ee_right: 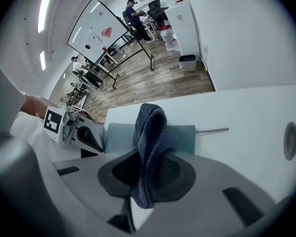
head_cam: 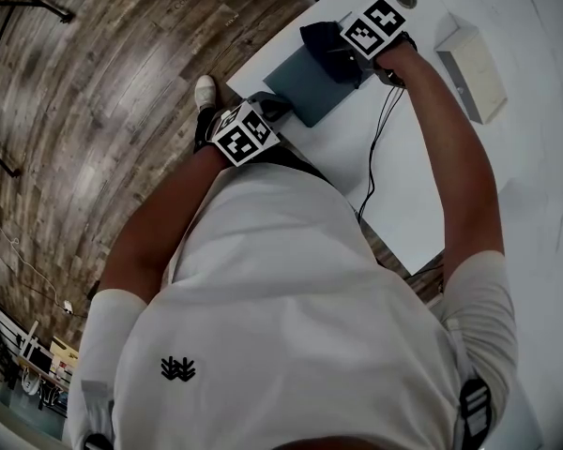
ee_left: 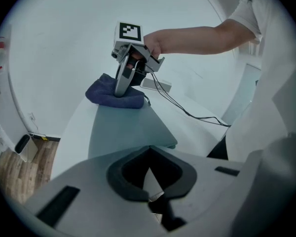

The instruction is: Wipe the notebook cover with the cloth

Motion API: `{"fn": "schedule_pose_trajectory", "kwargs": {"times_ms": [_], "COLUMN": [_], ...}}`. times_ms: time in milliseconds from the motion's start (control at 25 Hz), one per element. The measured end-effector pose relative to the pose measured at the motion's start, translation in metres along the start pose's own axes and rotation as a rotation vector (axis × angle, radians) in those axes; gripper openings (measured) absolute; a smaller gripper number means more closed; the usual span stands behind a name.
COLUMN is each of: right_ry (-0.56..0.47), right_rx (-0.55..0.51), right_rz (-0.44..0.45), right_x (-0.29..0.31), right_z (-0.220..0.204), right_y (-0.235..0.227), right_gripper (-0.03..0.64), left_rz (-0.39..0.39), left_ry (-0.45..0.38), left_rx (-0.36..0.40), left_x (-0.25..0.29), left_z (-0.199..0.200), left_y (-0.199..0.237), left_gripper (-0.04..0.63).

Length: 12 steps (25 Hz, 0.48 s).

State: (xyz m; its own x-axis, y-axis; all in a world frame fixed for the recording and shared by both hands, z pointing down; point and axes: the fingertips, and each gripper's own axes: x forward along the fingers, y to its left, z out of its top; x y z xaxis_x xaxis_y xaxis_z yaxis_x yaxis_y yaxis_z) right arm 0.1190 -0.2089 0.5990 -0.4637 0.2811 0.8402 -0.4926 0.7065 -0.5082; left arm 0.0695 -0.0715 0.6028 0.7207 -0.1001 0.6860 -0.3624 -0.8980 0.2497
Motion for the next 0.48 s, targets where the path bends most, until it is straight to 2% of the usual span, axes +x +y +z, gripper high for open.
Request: {"fn": "schedule_pose_trajectory", "kwargs": {"times_ms": [480], "right_ry": [0.001], "right_rx": [0.026], "right_rz": [-0.139], "right_x": [-0.032], "right_z": [-0.007], "right_y": [-0.056], "right_gripper": [0.048], "left_rz": [-0.002], "left_ry": [0.006], "left_rx": [-0.002], "left_x": [-0.001], "left_z": [0.0], "left_y": [0.001], "left_gripper": [0.006]}}
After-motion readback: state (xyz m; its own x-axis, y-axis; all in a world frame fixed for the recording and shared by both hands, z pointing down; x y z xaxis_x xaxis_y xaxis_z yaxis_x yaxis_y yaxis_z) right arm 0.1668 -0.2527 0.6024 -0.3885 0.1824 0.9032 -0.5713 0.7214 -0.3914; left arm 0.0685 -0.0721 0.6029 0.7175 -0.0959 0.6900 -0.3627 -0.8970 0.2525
